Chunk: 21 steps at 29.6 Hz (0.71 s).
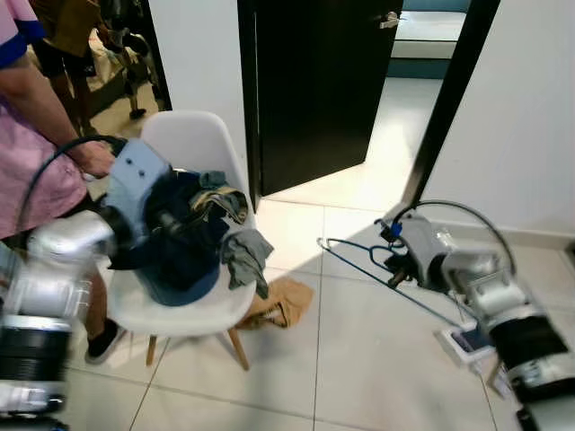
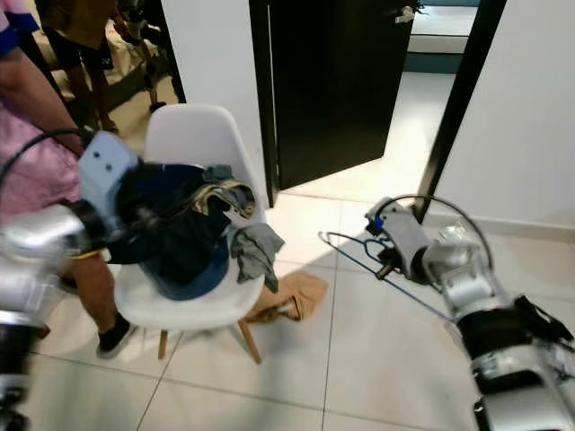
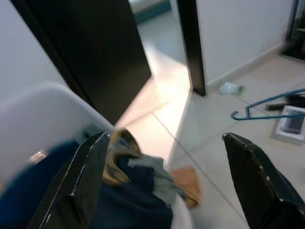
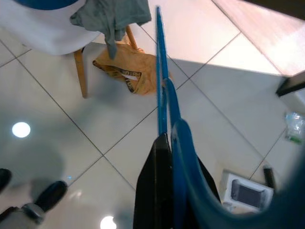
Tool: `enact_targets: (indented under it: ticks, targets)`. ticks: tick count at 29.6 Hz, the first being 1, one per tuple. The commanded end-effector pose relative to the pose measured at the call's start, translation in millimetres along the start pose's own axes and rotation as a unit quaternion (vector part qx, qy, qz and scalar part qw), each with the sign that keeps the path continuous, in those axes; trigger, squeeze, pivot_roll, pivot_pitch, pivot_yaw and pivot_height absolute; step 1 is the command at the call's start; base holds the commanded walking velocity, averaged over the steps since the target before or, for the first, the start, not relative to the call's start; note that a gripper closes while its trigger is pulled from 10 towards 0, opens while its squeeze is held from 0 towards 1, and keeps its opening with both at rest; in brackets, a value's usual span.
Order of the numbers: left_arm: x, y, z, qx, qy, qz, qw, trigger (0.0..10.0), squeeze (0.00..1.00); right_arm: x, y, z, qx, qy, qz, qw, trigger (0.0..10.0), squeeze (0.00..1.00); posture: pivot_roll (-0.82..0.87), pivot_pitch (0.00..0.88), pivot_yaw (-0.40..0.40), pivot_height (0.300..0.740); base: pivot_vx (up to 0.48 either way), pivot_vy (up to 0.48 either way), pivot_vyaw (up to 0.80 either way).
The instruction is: Hang hanger
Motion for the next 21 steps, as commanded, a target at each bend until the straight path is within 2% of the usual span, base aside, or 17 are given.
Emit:
enact_targets:
  ticks: [1, 2, 3, 4, 5, 6, 8, 9, 10, 13, 15, 16, 17, 18, 19, 20, 21]
  targets:
    - [-9.1, -57, 20.1, -0.077, 0.049, -0.094, 0.991, 10.0, 0.0, 9.8, -26, 5.0, 0.069, -0.05, 0.016, 0.996, 10.0, 0.0, 0.05, 0.0, -0.026, 0.74, 0.0, 0.0, 0.0]
    - [-9.1, -57, 20.1, -0.077, 0.049, -0.094, 0.991, 10.0, 0.0, 9.8, -26, 5.0, 0.069, -0.05, 0.016, 0.996, 10.0, 0.0, 0.05, 0.0, -0.026, 0.74, 0.0, 0.0, 0.0]
    - [-18.9, -92, 43.8, -0.112, 0.062, -0.158, 0.979, 10.0, 0.0, 16.7, -48, 1.4, 0.118, -0.069, 0.014, 0.99, 10.0, 0.0, 0.05, 0.0, -0.03, 0.74, 0.0, 0.0, 0.0]
    - [-18.9, -92, 43.8, -0.112, 0.062, -0.158, 0.979, 10.0, 0.0, 16.7, -48, 1.4, 0.118, -0.069, 0.014, 0.99, 10.0, 0.0, 0.05, 0.0, -0.03, 0.74, 0.0, 0.0, 0.0]
    - [-30.5, -120, 67.2, -0.126, 0.065, -0.214, 0.966, 10.0, 0.0, 22.2, -71, -5.7, 0.166, -0.082, 0.007, 0.983, 10.0, 0.0, 0.05, 0.0, -0.03, 0.74, 0.0, 0.0, 0.0]
    - [-30.5, -120, 67.2, -0.126, 0.065, -0.214, 0.966, 10.0, 0.0, 22.2, -71, -5.7, 0.166, -0.082, 0.007, 0.983, 10.0, 0.0, 0.05, 0.0, -0.03, 0.74, 0.0, 0.0, 0.0]
    - [-48.0, -155, 100.9, -0.155, 0.075, -0.297, 0.939, 10.0, 0.0, 27.1, -113, -22.1, 0.217, -0.102, -0.026, 0.971, 10.0, 0.0, 0.06, 0.0, -0.035, 0.74, 0.0, 0.0, 0.0]
    - [-48.0, -155, 100.9, -0.155, 0.075, -0.297, 0.939, 10.0, 0.0, 27.1, -113, -22.1, 0.217, -0.102, -0.026, 0.971, 10.0, 0.0, 0.06, 0.0, -0.035, 0.74, 0.0, 0.0, 0.0]
    - [-53.2, -165, 111.7, -0.156, 0.076, -0.325, 0.929, 10.0, 0.0, 27.4, -130, -28.9, 0.232, -0.109, -0.039, 0.966, 10.0, 0.0, 0.06, 0.0, -0.032, 0.74, 0.0, 0.0, 0.0]
    - [-53.2, -165, 111.7, -0.156, 0.076, -0.325, 0.929, 10.0, 0.0, 27.4, -130, -28.9, 0.232, -0.109, -0.039, 0.966, 10.0, 0.0, 0.06, 0.0, -0.032, 0.74, 0.0, 0.0, 0.0]
    - [-61.4, -177, 125.4, -0.154, 0.077, -0.37, 0.913, 10.0, 0.0, 26.2, -156, -41.1, 0.283, -0.119, -0.059, 0.95, 10.0, 0.0, 0.05, 0.0, -0.031, 0.74, 0.0, 0.0, 0.0]
    - [-61.4, -177, 125.4, -0.154, 0.077, -0.37, 0.913, 10.0, 0.0, 26.2, -156, -41.1, 0.283, -0.119, -0.059, 0.95, 10.0, 0.0, 0.05, 0.0, -0.031, 0.74, 0.0, 0.0, 0.0]
    - [-66.7, -183, 132.8, -0.141, 0.071, -0.395, 0.905, 10.0, 0.0, 25.0, -167, -45.9, 0.285, -0.125, -0.073, 0.948, 10.0, 0.0, 0.06, 0.0, -0.034, 0.74, 0.0, 0.0, 0.0]
    - [-66.7, -183, 132.8, -0.141, 0.071, -0.395, 0.905, 10.0, 0.0, 25.0, -167, -45.9, 0.285, -0.125, -0.073, 0.948, 10.0, 0.0, 0.06, 0.0, -0.034, 0.74, 0.0, 0.0, 0.0]
    - [-74.1, -189, 141.9, -0.131, 0.059, -0.419, 0.896, 10.0, 0.0, 23.2, -178, -51.3, 0.277, -0.127, -0.092, 0.948, 10.0, 0.0, 0.06, 0.0, -0.04, 0.74, 0.0, 0.0, 0.0]
    - [-74.1, -189, 141.9, -0.131, 0.059, -0.419, 0.896, 10.0, 0.0, 23.2, -178, -51.3, 0.277, -0.127, -0.092, 0.948, 10.0, 0.0, 0.06, 0.0, -0.04, 0.74, 0.0, 0.0, 0.0]
    - [-84.1, -196, 153.6, -0.12, 0.047, -0.447, 0.885, 10.0, 0.0, 21.1, -190, -57.7, 0.263, -0.13, -0.113, 0.949, 10.0, 0.0, 0.06, 0.0, -0.041, 0.74, 0.0, 0.0, 0.0]
Point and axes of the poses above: a point about 5 cm out from each wrist's last joint towards the gripper, its own x axis pointing out of the wrist towards the gripper, its own y axis along the axis of the wrist's last joint, z = x × y, the point moved 1 cm from there along x, pointing out of the wrist towards the gripper, and after that the axes turned 15 degrees about x, right-handed, at the moved point
